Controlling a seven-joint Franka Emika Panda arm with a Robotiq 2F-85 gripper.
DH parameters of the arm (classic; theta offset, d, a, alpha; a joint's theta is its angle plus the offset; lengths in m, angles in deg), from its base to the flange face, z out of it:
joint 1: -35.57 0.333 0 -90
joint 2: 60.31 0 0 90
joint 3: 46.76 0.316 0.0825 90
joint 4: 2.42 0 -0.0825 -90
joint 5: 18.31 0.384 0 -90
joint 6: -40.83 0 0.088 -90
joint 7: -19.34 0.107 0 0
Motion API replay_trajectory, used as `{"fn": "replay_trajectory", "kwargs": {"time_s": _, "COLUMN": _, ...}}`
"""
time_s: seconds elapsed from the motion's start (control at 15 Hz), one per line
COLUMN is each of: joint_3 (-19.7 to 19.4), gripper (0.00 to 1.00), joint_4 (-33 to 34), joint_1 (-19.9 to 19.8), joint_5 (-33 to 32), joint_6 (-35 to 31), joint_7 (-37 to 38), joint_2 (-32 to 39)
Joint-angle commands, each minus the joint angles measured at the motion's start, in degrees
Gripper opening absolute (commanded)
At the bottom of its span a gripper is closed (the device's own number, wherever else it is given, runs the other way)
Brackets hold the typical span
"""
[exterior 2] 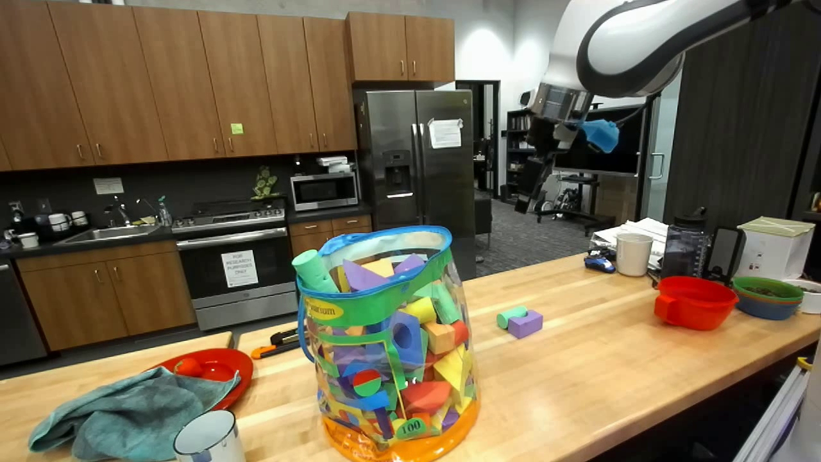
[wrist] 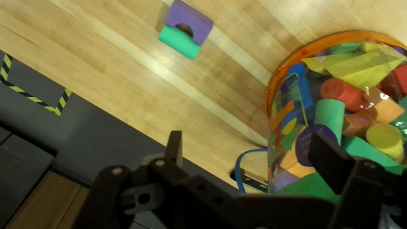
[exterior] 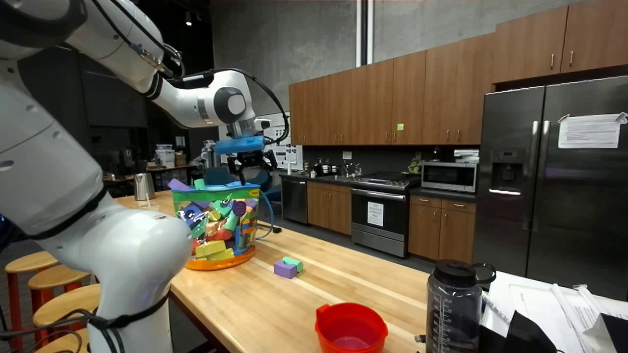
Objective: Put the purple and green block inside the clear bag
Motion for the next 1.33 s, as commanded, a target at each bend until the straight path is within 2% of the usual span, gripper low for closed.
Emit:
{"fn": "replay_trajectory", "kwargs": {"time_s": 0.0, "joint_3": 0.5, "gripper": 1.0, "joint_4": 1.2, "joint_1": -4.8, "joint_5": -7.3, "joint_6": 1.1, "joint_7": 2.9, "joint_2": 3.4}}
{"fn": "replay_trajectory", "kwargs": {"time_s": 0.2, "joint_3": 0.5, "gripper": 1.0, "joint_4": 0.4, "joint_1": -7.2, "joint_5": -10.6, "joint_6": 1.2, "joint_7": 6.1, "joint_2": 6.7}}
{"fn": "replay_trajectory", "kwargs": {"time_s": 0.67, "joint_3": 0.4, "gripper": 1.0, "joint_4": -2.5, "joint_1": -6.1, "joint_5": -7.9, "joint_6": -0.9, "joint_7": 10.2, "joint_2": 14.9}}
{"fn": "replay_trajectory", "kwargs": {"time_s": 1.27, "joint_3": 1.3, "gripper": 1.0, "joint_4": -2.8, "joint_1": -5.7, "joint_5": -7.2, "joint_6": -3.5, "joint_7": 15.1, "joint_2": 19.8}}
